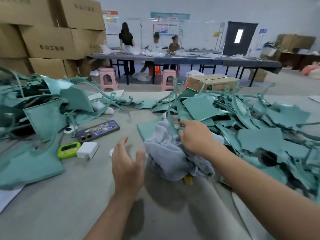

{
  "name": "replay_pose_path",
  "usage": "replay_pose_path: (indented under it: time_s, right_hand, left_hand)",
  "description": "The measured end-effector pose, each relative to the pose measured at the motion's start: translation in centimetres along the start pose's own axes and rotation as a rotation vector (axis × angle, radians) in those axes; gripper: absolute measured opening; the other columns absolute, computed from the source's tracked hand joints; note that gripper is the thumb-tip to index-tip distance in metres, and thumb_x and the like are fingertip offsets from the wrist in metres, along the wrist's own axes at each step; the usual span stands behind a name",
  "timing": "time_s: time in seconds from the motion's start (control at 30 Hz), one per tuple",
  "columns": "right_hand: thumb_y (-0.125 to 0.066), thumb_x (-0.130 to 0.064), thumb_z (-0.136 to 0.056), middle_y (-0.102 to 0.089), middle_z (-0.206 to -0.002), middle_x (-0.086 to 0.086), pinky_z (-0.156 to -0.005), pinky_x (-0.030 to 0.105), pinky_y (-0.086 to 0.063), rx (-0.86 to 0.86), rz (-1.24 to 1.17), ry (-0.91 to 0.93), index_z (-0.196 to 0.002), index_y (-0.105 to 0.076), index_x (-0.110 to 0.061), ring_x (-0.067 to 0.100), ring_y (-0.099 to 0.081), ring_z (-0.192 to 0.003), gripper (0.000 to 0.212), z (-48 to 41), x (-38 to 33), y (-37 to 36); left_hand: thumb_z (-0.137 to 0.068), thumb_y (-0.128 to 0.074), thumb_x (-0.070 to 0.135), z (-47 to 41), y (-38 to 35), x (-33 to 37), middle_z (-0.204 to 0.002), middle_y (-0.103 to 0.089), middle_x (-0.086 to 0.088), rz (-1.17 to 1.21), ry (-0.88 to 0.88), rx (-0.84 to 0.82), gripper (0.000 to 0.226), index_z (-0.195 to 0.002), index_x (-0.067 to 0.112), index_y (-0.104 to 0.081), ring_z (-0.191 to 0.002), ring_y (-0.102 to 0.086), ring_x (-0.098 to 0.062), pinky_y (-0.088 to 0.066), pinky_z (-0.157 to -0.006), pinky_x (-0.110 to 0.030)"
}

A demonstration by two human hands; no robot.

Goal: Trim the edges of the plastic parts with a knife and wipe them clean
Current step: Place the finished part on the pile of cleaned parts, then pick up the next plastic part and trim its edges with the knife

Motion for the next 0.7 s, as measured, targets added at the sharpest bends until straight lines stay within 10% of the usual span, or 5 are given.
replay_pose_path:
  time_s: [0.27,0.53,0.7]
  right_hand:
    - [-0.05,0.002,-0.089,-0.07,-0.107,0.024,-0.079,0.036,-0.05,-0.131,-0.249,-0.111,-0.099,-0.069,0.004,0.039,-0.064,-0.099,0.022,-7.3,-1.9,-4.3]
    - [-0.06,-0.046,-0.09,-0.075,-0.072,0.005,-0.055,0.025,-0.049,-0.618,-0.58,-0.046,-0.068,-0.074,-0.012,0.018,-0.065,-0.06,0.043,-6.4,-7.5,-8.4]
    - [-0.054,-0.032,-0.098,-0.071,-0.108,0.018,-0.08,0.036,-0.051,-0.139,-0.113,-0.065,-0.112,-0.067,-0.006,0.034,-0.066,-0.1,0.032,-9.3,-5.9,-7.1]
  left_hand:
    - [-0.08,-0.051,0.045,-0.2,-0.6,0.3,-0.139,-0.054,0.004,-0.079,-0.066,-0.087,0.069,-0.144,0.021,-0.05,-0.131,-0.043,-0.015,-0.036,-0.109,-0.031]
    - [-0.082,-0.052,0.054,0.5,-2.2,1.0,-0.155,-0.038,0.02,-0.069,-0.182,-0.296,0.063,-0.143,0.036,-0.052,-0.144,-0.03,0.001,-0.028,-0.12,-0.028]
    - [-0.085,-0.061,0.039,1.0,-3.2,0.0,-0.107,-0.066,0.019,-0.212,-0.143,-0.386,0.03,-0.114,0.036,-0.066,-0.096,-0.061,-0.007,-0.05,-0.081,-0.022]
Point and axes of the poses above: each hand's wrist, its own z-axis away from the middle knuckle, its own y-axis out of the back of the hand, x = y × z, the point moved 6 cm from there along -z, towards the middle knuckle
